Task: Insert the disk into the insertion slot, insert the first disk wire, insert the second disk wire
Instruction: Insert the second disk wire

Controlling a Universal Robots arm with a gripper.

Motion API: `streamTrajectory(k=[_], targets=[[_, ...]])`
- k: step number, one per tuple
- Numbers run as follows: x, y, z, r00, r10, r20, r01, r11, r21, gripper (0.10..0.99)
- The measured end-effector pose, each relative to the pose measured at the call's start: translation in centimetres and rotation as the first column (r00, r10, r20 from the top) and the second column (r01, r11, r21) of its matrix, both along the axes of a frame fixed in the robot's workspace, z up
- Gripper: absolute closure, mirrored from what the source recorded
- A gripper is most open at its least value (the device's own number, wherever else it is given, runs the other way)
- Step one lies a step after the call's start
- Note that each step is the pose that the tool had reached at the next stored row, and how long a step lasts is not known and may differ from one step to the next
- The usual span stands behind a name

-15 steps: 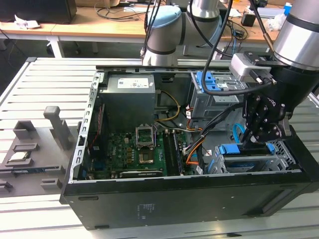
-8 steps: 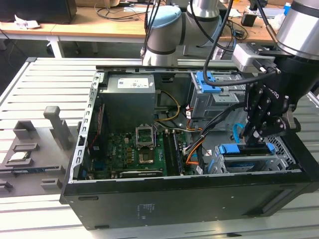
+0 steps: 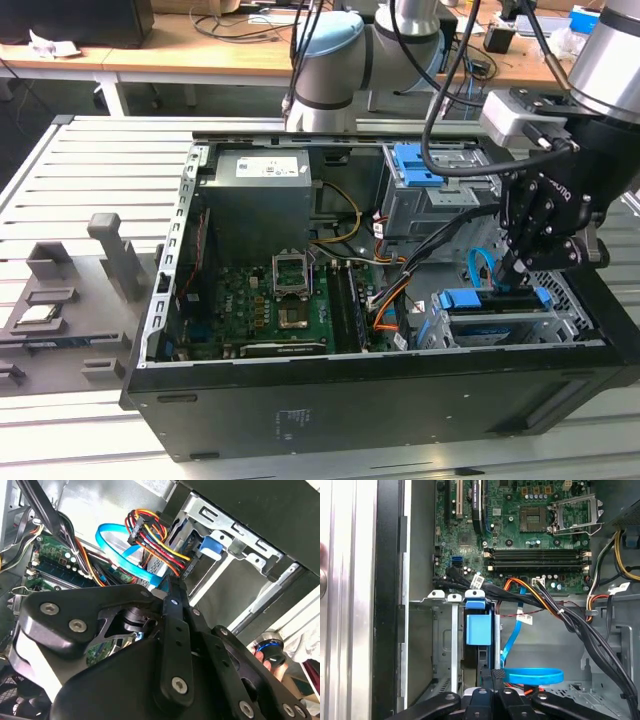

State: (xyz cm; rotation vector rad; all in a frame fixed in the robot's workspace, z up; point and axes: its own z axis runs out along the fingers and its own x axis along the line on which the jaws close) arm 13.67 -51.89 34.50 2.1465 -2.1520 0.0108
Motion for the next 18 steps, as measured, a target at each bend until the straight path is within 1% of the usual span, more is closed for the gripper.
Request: streamTrajectory(k=[1,4,6,7,8,9,12,14,15,17,18], targets=[[0.0,0.0,-0.2,1.0,0.0,-0.0006,0.0,1.0,0.0,0.98],[0.0,0.0,-0.35,1.0,0.0,-0.0008,0.0,1.0,0.0,0.98],[0.0,0.0,-0.28,1.0,0.0,-0.0009,0.0,1.0,0.001,0.98],[0.01,0.0,-0.07,1.0,0.0,-0.0009,0.0,1.0,0.001,0.98],[0.01,0.01,0.81,1.0,0.0,-0.0008,0.0,1.0,0.0,0.98],[0.02,0.01,1.49,1.0,0.0,-0.0008,0.0,1.0,0.0,0.98],[0.02,0.03,3.34,1.0,0.0,-0.0009,0.0,1.0,0.0,0.98],[0.02,0.03,4.4,1.0,0.0,-0.0008,0.0,1.0,0.0,0.98],[0.02,0.03,5.17,1.0,0.0,-0.0008,0.0,1.0,0.0,0.98],[0.02,0.03,5.61,1.0,0.0,-0.0008,0.0,1.0,0.0,0.98],[0.02,0.03,5.69,1.0,0.0,-0.0008,0.0,1.0,0.0,0.98]])
